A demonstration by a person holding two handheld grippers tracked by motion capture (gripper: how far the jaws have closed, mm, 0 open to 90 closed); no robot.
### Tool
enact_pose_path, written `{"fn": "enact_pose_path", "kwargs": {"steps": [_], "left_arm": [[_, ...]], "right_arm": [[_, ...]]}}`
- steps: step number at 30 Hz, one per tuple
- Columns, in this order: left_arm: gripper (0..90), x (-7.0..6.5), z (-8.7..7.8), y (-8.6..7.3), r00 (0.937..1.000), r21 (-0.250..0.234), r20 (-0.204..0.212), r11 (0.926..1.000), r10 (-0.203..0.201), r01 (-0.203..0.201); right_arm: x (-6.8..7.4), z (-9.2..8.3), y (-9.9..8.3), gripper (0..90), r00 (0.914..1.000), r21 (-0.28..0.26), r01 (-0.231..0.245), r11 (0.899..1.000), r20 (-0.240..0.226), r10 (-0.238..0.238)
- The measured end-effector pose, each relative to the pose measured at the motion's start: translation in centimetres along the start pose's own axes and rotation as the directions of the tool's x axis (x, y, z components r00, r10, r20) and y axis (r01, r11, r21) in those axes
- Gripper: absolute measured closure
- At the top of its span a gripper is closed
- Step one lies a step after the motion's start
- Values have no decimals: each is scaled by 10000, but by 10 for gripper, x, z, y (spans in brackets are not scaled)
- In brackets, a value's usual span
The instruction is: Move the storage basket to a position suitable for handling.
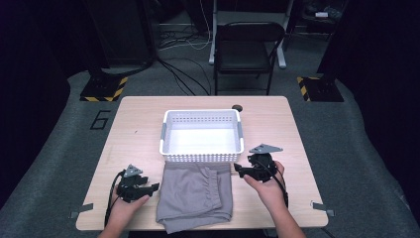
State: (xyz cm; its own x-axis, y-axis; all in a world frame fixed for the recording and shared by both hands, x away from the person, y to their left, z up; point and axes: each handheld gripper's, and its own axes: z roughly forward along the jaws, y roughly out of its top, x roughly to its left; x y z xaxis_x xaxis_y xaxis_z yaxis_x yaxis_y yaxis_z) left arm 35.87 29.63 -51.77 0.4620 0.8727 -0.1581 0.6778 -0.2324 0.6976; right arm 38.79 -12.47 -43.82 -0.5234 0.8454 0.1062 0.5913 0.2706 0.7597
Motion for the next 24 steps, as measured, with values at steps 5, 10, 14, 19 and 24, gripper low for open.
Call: {"fn": "enact_pose_path", "kwargs": {"steps": [5, 10, 14, 19, 24], "left_arm": [[355, 0, 0, 0, 9999, 99, 136, 9999, -105, 104], [303, -1, 0, 1, 9997, 166, 256, 9999, -28, 24], [291, -2, 2, 1, 9996, 68, 254, 9999, 87, -89], [332, -3, 2, 1, 9994, 49, 226, 9997, 250, -251], [386, -5, 1, 1, 9991, 158, 202, 9991, 384, -387]], "right_arm": [[5, -6, -13, 330, 9998, 5, -175, 9998, -123, 175], [10, -9, -19, 342, 9998, -37, -176, 9998, -52, 176], [15, -9, -24, 395, 9999, 58, 89, 9999, -75, -89], [25, -6, -29, 449, 9986, 203, 424, 9989, -335, -417], [33, -6, -34, 479, 9964, 329, 685, 9971, -519, -667]]}}
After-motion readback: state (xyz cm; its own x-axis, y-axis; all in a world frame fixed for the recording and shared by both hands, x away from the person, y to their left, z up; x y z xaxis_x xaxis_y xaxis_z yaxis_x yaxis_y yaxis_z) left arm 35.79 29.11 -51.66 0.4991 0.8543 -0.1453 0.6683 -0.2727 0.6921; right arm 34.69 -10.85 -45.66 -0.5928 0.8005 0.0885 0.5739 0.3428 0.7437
